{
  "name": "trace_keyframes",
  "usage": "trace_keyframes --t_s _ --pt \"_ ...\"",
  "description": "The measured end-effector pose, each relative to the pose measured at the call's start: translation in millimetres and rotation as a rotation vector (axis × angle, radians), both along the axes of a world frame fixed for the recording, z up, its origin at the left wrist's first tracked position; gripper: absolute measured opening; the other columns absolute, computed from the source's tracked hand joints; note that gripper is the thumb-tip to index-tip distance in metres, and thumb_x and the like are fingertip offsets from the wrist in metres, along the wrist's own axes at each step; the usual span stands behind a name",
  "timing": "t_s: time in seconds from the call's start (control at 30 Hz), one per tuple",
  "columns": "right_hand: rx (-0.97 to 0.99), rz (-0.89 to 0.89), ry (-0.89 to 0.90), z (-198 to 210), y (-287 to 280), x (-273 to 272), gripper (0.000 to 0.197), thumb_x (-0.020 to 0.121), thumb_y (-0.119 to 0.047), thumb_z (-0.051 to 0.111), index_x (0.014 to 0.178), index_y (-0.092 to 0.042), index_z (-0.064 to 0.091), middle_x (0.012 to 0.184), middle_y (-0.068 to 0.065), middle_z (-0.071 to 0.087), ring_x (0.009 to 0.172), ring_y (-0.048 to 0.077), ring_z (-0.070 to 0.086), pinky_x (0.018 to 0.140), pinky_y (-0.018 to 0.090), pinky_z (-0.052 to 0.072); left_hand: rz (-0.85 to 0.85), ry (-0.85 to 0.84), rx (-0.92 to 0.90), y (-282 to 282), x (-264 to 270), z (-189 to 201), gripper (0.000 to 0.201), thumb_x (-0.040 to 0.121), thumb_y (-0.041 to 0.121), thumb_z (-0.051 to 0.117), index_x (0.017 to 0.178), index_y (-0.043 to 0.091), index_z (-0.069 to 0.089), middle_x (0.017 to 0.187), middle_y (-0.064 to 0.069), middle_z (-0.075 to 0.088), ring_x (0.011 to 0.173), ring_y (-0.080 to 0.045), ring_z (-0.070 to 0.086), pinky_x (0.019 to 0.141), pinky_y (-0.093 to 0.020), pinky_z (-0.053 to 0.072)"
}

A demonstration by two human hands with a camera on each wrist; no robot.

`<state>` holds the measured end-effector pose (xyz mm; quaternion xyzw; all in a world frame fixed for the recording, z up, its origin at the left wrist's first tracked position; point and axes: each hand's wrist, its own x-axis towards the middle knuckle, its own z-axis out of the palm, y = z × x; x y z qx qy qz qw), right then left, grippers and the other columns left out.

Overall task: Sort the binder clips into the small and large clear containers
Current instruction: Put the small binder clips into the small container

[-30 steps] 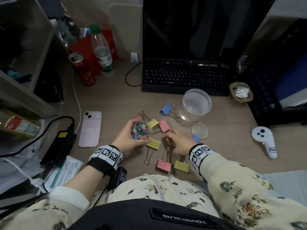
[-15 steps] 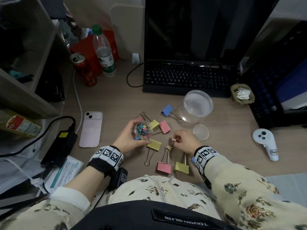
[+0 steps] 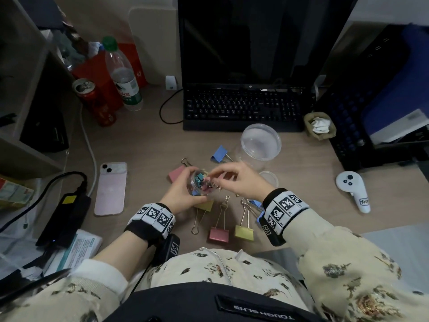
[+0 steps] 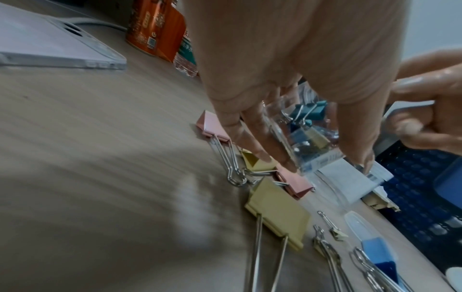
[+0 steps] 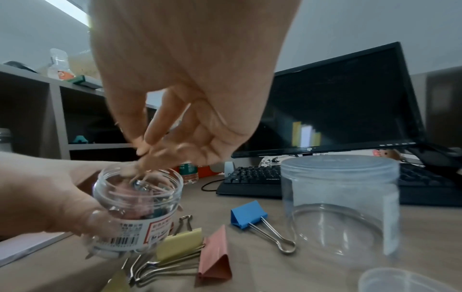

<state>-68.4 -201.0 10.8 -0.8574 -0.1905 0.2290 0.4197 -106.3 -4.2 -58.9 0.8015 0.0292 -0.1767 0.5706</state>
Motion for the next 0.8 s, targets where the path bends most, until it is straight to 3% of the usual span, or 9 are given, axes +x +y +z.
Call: trace_keyframes --t_s 0.07,0.17,0.3,0.37,0.5,0.57,0.7,0.8 --pt "-0.002 -0.105 -0.033 -4 -10 2 0.018 0.089 -0.017 0.06 0.101 -0.022 0.073 0.091 -0.01 0.07 0.075 0.002 0.06 0.069 0.019 0.048 0.009 -0.005 0.018 -2 0 1 0.078 0.057 0.023 0.09 0.12 0.026 0.044 0.12 0.005 0.054 0.11 -0.011 0.057 0.096 -0.025 0.049" --pt "-0.271 -0.183 -0.062 -19 -26 7 0.021 0.085 -0.018 0.056 0.1 -0.025 0.068 0.098 -0.009 0.068 0.084 0.011 0.061 0.075 0.033 0.052 0.02 -0.002 0.011 -3 -1 2 0.08 0.056 0.024 0.091 0.12 0.026 0.044 0.12 0.006 0.054 0.109 -0.009 0.057 0.088 -0.013 0.046" --pt "-0.646 -0.058 0.042 -49 -41 3 0.042 0.079 -0.022 0.066 0.119 -0.023 0.056 0.123 -0.001 0.055 0.107 0.02 0.056 0.084 0.035 0.05 0.035 -0.001 0.013 3 -3 3 0.081 0.056 0.025 0.091 0.122 0.026 0.044 0.122 0.005 0.054 0.113 -0.011 0.056 0.099 -0.026 0.046" --pt "-0.73 0.005 0.019 -62 -42 -1 0.052 0.075 -0.027 0.07 0.124 -0.025 0.051 0.127 -0.001 0.051 0.112 0.023 0.053 0.081 0.035 0.048 0.048 0.002 0.011 6 -5 5 0.079 0.058 0.022 0.09 0.121 0.028 0.042 0.121 0.007 0.053 0.113 -0.01 0.055 0.1 -0.024 0.045" --pt "-0.744 0.004 -0.031 -75 -37 -5 0.05 0.077 -0.026 0.068 0.123 -0.022 0.049 0.123 0.002 0.051 0.109 0.026 0.054 0.075 0.032 0.044 0.059 0.0 0.009 9 -7 6 0.076 0.06 0.017 0.089 0.118 0.03 0.04 0.112 0.019 0.049 0.105 -0.001 0.054 0.084 -0.002 0.041" --pt "-0.735 0.013 -0.036 -78 -35 -5 0.043 0.079 -0.022 0.065 0.119 -0.019 0.051 0.119 0.004 0.053 0.106 0.027 0.055 0.076 0.032 0.044 0.066 -0.002 0.002 11 -8 5 0.077 0.06 0.017 0.089 0.117 0.031 0.039 0.114 0.014 0.05 0.103 0.001 0.053 0.078 0.002 0.04" --pt "-0.713 0.002 -0.036 -83 -35 -4 0.031 0.08 -0.019 0.062 0.11 -0.017 0.054 0.113 0.004 0.057 0.098 0.026 0.058 0.072 0.032 0.047 0.082 -0.009 0.013 14 -10 4 0.079 0.059 0.021 0.09 0.12 0.032 0.039 0.124 0.005 0.05 0.111 -0.005 0.053 0.079 0.001 0.04" --pt "-0.661 -0.038 -0.03 -81 -37 -2 0.029 0.08 -0.019 0.061 0.109 -0.018 0.058 0.111 0.004 0.06 0.098 0.026 0.06 0.077 0.035 0.05 0.087 -0.007 0.022 15 -10 2 0.081 0.058 0.024 0.09 0.121 0.033 0.039 0.128 0.003 0.05 0.115 -0.008 0.054 0.084 -0.005 0.041"
